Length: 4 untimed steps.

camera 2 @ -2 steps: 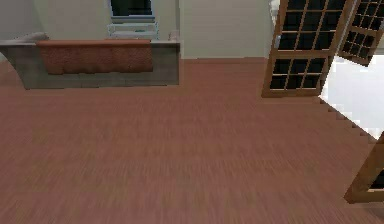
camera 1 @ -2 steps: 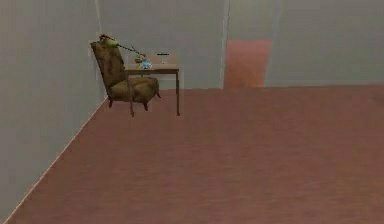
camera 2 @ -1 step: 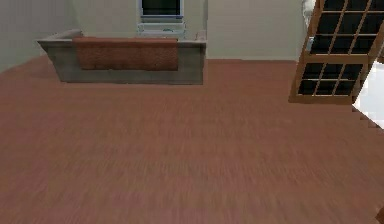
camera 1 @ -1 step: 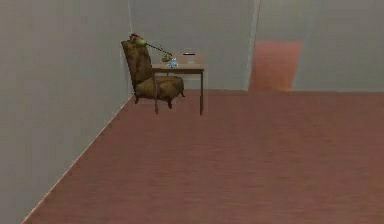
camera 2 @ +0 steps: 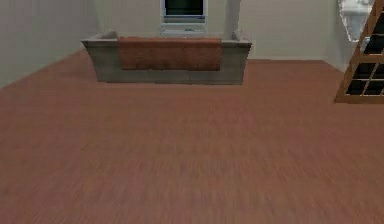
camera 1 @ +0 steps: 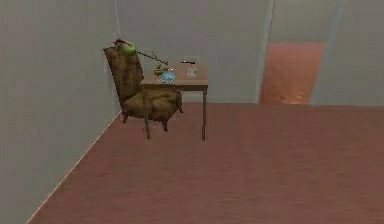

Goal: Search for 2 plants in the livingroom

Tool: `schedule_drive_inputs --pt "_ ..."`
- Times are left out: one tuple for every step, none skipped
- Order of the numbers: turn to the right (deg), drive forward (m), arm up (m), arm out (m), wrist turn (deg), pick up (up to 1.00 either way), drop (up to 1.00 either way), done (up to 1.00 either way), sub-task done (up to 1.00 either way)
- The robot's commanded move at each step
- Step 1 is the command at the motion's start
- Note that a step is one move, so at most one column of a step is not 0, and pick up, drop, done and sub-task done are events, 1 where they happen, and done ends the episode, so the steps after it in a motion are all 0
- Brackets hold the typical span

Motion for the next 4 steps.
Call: schedule_drive_inputs --pt "-3.0 0.0 0.0 0.0 0.0 0.0 0.0 0.0 0.0" --pt "0.0 1.0 0.0 0.0 0.0 0.0 0.0 0.0 0.0" --pt "0.0 0.65 0.0 0.0 0.0 0.0 0.0 0.0 0.0" --pt "0.0 0.0 0.0 0.0 0.0 0.0 0.0 1.0 0.0"
